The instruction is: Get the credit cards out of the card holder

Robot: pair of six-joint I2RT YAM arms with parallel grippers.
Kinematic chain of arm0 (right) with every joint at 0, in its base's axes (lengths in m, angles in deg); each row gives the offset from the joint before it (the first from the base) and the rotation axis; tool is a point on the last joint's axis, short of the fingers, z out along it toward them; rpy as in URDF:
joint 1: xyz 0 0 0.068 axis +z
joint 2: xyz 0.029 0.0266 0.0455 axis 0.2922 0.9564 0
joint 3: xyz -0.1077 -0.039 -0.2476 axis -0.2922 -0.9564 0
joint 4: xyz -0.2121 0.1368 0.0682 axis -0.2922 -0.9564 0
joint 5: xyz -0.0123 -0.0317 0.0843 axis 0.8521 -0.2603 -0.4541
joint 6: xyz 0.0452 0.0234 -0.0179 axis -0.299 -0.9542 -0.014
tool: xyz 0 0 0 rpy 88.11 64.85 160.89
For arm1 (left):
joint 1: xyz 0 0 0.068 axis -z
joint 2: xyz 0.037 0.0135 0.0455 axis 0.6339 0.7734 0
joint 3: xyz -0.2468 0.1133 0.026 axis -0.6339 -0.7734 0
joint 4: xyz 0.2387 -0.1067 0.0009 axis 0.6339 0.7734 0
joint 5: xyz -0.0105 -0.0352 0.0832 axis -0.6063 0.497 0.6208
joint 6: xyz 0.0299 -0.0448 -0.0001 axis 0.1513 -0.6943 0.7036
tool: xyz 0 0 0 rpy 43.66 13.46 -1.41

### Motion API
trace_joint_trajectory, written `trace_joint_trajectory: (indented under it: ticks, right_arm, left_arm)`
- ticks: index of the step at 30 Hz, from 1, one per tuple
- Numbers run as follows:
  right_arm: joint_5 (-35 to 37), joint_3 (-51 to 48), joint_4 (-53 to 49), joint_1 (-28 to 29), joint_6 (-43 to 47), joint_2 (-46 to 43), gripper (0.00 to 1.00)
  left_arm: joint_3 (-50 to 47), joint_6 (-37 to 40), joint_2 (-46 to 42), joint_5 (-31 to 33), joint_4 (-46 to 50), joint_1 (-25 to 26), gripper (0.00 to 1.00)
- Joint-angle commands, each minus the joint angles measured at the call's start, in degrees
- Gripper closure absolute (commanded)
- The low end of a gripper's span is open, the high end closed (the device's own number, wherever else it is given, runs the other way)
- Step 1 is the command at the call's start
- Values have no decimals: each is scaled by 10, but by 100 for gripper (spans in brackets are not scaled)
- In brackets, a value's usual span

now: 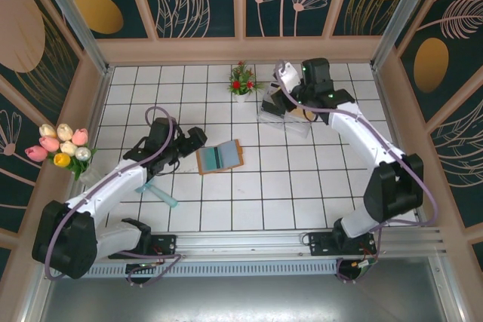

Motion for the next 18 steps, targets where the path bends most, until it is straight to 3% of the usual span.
trace_joint_trajectory:
  ticks: [1,6,10,13,18]
  right_arm:
    - [-25,-38,45,45,-234,-6,67]
    - [-69,-60,65,115,-416,35,75]
    - [-138,-115,191,157,-566,72,67]
    - [-134,-107,206,188,-610,121,67]
    - [-123,-78,193,212,-637,197,69]
  left_arm:
    - [-29,-34,0,-12,-6,-3,6]
    - [-51,-55,23,-37,-38,-3,27]
    - [-48,-54,55,-70,-64,-3,51]
    - [-49,-59,72,-88,-88,-2,66]
    - [-36,-54,104,-90,-89,-2,83]
